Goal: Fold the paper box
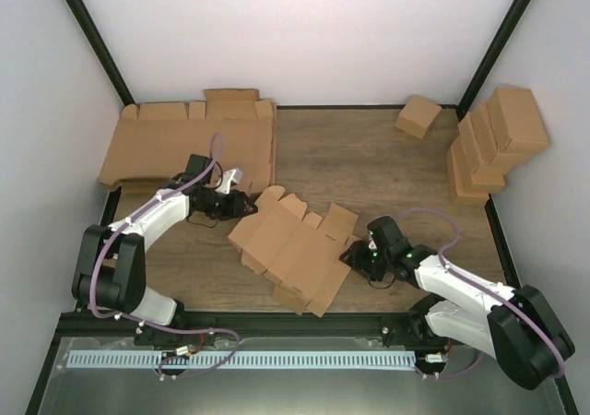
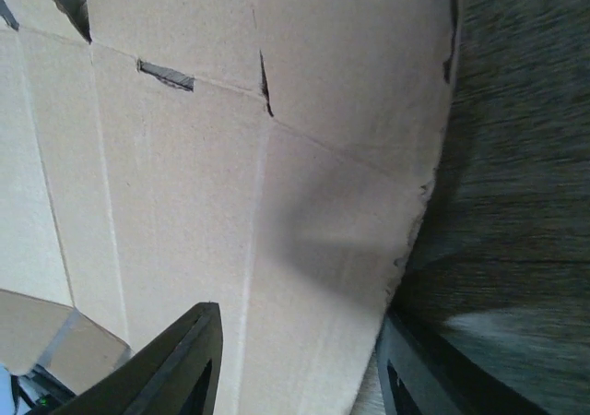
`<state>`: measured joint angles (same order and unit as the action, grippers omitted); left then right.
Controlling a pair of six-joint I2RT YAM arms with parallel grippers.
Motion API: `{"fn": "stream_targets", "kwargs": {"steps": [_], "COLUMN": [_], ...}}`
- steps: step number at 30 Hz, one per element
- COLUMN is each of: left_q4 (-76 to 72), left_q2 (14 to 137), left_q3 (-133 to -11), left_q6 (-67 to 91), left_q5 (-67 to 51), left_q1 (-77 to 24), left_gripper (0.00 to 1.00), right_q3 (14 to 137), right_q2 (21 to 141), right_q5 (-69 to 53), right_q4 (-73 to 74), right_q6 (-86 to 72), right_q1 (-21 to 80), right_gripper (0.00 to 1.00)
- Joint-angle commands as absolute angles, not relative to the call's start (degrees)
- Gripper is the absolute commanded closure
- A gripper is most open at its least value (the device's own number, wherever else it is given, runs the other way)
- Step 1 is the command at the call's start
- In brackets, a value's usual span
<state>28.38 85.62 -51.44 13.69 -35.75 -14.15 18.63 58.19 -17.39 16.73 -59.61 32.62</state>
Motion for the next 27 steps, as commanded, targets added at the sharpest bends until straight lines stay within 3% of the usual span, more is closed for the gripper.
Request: {"fn": "stream_targets", "kwargs": {"steps": [1, 9, 19, 22, 27], "left_q4": [27.8, 29.6, 33.4, 34.2, 35.2], "left_q2": [83.7, 82.7, 77.0, 74.0, 68.1], "left_q3": [-49.1, -48.1, -50.1, -50.4, -50.2], "left_q6": [14.1, 13.5, 13.5, 13.0, 13.1], "left_q5": [-39.8, -39.0, -28.0, -25.4, -22.1], "left_q1": [-14.4, -16.8, -17.2, -17.2, -17.3], "left_gripper": [0.56, 0.62, 0.96, 0.96, 0.96], "right_q3": [18.7, 21.7, 28.4, 31.9, 35.6], "right_q2": [60.5, 64.8, 70.1, 70.4, 68.3], "right_q5": [-19.5, -17.6, -13.4, -10.4, -12.4], "right_q4": [12.0, 11.0, 12.7, 15.1, 15.0], "right_q6": [-60.5, -55.9, -42.8, -38.2, -31.5], "right_q1": [32.7, 32.8, 32.8, 32.7, 31.8], "right_gripper": [0.53, 0.55, 0.50, 0.48, 0.32]}}
